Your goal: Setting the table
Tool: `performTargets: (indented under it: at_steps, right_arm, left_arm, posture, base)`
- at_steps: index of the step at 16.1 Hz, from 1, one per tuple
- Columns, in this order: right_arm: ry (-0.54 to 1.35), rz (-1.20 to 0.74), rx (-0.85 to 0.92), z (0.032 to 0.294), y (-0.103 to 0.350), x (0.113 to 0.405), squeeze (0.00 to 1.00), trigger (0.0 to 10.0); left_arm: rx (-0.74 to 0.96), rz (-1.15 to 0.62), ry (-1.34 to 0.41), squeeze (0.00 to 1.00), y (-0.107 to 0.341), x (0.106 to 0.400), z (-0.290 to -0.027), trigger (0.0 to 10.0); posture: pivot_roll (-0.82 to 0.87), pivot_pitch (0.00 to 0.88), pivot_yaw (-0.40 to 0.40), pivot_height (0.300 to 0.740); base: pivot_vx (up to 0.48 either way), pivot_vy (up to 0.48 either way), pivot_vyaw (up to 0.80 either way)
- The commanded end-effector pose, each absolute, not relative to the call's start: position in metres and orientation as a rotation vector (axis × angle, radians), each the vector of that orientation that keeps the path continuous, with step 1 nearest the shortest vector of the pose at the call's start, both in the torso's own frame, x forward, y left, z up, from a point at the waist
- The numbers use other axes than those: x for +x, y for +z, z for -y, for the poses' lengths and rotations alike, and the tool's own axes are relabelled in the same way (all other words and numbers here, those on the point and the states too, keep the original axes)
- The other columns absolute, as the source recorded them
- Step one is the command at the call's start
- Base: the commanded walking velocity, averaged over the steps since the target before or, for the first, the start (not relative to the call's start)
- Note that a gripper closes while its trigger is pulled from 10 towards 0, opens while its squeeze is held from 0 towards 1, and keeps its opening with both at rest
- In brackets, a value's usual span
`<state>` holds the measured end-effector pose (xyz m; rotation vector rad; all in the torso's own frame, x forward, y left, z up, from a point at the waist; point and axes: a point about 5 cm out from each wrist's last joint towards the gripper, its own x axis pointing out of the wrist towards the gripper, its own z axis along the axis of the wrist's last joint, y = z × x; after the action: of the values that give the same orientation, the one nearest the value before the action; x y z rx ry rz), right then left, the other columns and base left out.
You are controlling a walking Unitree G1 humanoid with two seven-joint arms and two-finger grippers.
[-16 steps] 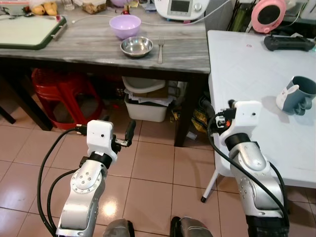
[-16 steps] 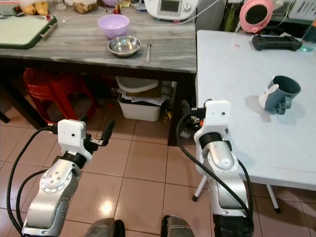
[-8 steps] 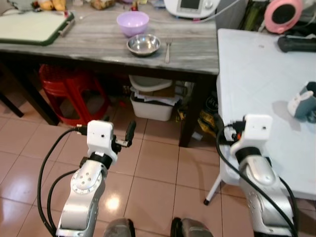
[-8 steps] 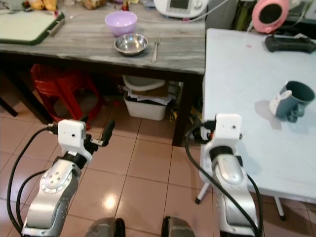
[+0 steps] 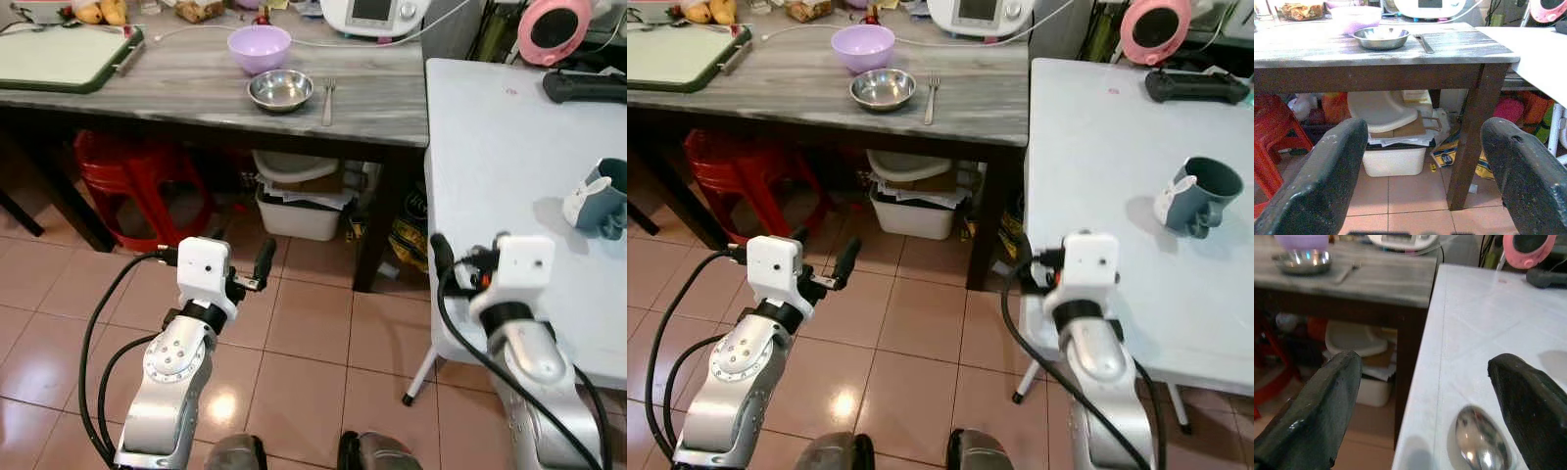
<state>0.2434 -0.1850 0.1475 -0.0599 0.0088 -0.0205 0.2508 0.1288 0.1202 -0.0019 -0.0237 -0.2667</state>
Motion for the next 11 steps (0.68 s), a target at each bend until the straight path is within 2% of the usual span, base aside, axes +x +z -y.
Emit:
performTargets:
  at_steps: [1, 5, 11]
  right_arm:
    - [-0.015, -0.030, -0.045, 0.1833, 0.1444, 0.2440, 0.00, 10.0]
    - [0.010, -0.026, -0.037, 0.1784, 0.1467, 0.2449, 0.00, 10.0]
    - [0.015, -0.064, -0.021, 0.1806, 0.1395, 0.2438, 0.00, 10.0]
  left_arm:
    - [-0.011, 0.017, -0.268, 0.00, 0.1185, 0.2506, -0.1285, 10.0]
    - [-0.012, 0.016, -0.256, 0.00, 0.1185, 0.2502, -0.1308, 10.0]
    - [-0.014, 0.014, -0.263, 0.00, 0.1183, 0.2496, -0.1298, 10.0]
  posture:
    - [0.00, 0.082, 0.005, 0.740]
    - [0.00, 0.084, 0.002, 0.740]
    - [0.00, 0.085, 0.004, 0.740]
  base:
    - [0.000, 0.000, -0.80]
    - [0.000, 0.000, -0.80]
    - [0.000, 0.000, 0.00]
